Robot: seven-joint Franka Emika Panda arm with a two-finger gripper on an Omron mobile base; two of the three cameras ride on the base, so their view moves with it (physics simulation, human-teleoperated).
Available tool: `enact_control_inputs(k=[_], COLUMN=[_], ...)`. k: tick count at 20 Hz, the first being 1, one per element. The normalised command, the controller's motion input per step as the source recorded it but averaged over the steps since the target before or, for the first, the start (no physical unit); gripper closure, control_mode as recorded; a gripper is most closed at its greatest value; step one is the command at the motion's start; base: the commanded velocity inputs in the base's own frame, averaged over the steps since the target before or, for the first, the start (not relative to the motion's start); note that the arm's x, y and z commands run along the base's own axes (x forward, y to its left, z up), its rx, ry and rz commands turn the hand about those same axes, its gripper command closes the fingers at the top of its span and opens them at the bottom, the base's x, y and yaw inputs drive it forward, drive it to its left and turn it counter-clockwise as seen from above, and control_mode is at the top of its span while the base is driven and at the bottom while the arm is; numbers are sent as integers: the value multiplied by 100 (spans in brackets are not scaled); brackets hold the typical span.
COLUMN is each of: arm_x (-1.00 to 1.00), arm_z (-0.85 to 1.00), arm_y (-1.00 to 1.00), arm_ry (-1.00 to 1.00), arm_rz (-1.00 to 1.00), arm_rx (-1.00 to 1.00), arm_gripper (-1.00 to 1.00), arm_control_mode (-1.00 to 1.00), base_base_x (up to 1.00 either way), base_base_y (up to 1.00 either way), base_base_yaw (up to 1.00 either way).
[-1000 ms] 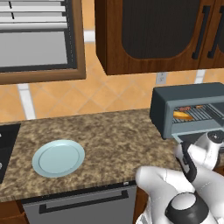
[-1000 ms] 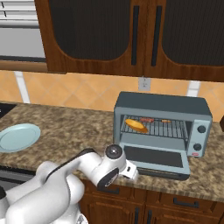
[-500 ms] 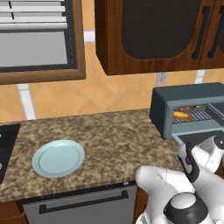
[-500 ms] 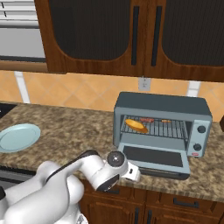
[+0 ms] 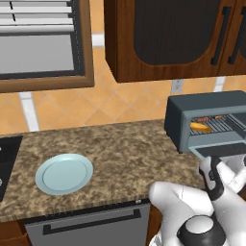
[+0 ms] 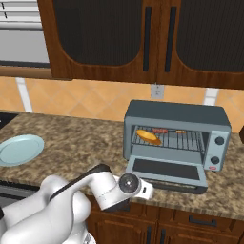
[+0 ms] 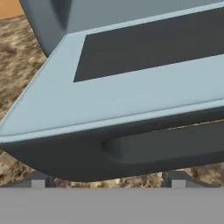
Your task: Pick up the kebab skewer and baguette bread, and place them inside the toaster oven. Close the toaster oven door and start by setting the timer.
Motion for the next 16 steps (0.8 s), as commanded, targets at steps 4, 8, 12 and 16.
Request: enact_control_inputs(k=[4, 8, 12, 16], arm_x=[53, 65, 73, 64], arm_z=[17, 31, 44, 65], arm_y=[19, 19, 21, 9], arm_ry=[-21, -23, -24, -20], arm_rz=[-2, -1, 0, -1], arm_rx=[-6, -6, -6, -7], arm_gripper=[-100, -100, -100, -100], arm_control_mode=[-100, -100, -100, -100], base_base_x=[0, 0, 0, 0], base_base_y=[0, 0, 0, 0], base_base_yaw=[0, 0, 0, 0])
